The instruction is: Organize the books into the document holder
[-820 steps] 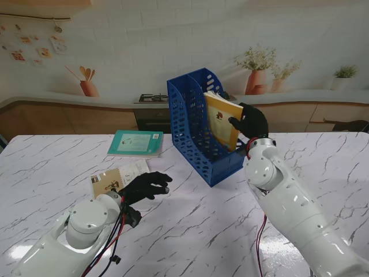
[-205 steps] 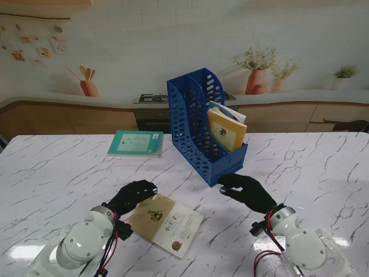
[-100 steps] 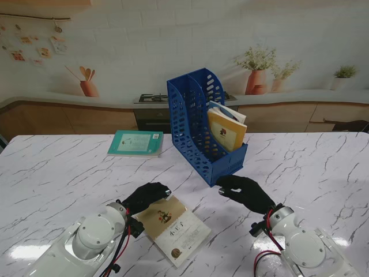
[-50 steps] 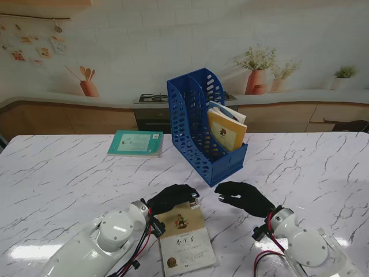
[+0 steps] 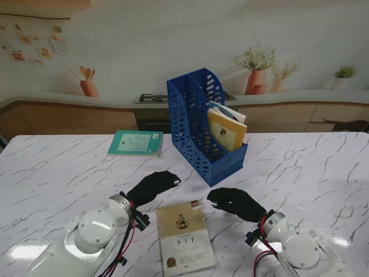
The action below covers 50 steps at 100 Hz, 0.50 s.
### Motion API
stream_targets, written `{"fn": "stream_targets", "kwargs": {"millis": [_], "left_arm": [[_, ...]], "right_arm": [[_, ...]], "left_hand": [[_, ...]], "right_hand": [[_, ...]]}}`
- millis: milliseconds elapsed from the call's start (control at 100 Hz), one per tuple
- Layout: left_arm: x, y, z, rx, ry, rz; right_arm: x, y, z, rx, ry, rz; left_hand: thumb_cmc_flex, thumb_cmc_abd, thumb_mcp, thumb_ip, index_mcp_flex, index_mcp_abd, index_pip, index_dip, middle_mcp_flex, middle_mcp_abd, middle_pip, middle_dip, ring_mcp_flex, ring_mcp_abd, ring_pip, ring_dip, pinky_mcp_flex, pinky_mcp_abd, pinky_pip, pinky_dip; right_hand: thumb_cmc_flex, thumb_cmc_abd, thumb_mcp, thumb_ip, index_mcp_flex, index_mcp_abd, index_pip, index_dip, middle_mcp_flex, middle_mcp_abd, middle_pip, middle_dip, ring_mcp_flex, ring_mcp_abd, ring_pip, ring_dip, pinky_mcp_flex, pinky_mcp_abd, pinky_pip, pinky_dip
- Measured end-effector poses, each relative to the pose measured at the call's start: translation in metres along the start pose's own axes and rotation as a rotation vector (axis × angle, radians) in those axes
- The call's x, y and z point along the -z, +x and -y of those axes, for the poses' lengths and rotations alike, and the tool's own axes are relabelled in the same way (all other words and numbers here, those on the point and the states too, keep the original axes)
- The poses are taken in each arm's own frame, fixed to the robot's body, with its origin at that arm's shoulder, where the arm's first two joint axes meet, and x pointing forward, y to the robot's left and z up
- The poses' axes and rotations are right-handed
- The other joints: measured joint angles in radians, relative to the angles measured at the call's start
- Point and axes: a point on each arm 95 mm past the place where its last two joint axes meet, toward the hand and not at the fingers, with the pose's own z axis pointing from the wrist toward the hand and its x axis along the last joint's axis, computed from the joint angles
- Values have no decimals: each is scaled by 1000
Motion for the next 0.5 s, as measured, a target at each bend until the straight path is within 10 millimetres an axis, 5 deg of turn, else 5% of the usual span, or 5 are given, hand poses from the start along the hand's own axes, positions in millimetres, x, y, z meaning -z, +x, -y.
{"fn": "stream_targets", "kwargs": {"millis": [270, 400, 500], "left_arm": [[44, -25, 7, -45, 39, 178], [57, -36, -3, -47, 23, 253], [59, -42, -12, -28, 5, 273]], "right_arm": [[-9, -1, 10, -18, 45, -36], [-11, -1, 13, -30, 66, -42], [-14, -2, 15, -39, 83, -51]], "left_hand": [[0, 0, 0, 0, 42, 0, 2, 7, 48, 3, 37, 34, 96, 2, 106, 50, 103, 17, 87, 34], [0, 0, 0, 0, 139, 1, 64, 23, 196, 51, 88, 39, 277, 53, 262, 89, 305, 111, 303, 156], [0, 0, 0, 0, 194, 20, 99, 24, 274, 63, 113, 39, 377, 61, 329, 90, 432, 137, 383, 200]], "right_hand": [[0, 0, 13, 0, 22, 9, 0, 12, 18, -1, 11, 0, 1, 0, 0, 0, 24, 0, 34, -22], [0, 0, 22, 0, 22, 9, 0, 12, 27, -1, 11, 0, 2, 0, 8, 0, 35, 0, 46, -27], [0, 0, 22, 0, 22, 9, 0, 12, 26, -1, 11, 0, 2, 0, 8, 0, 36, 0, 48, -40]]}}
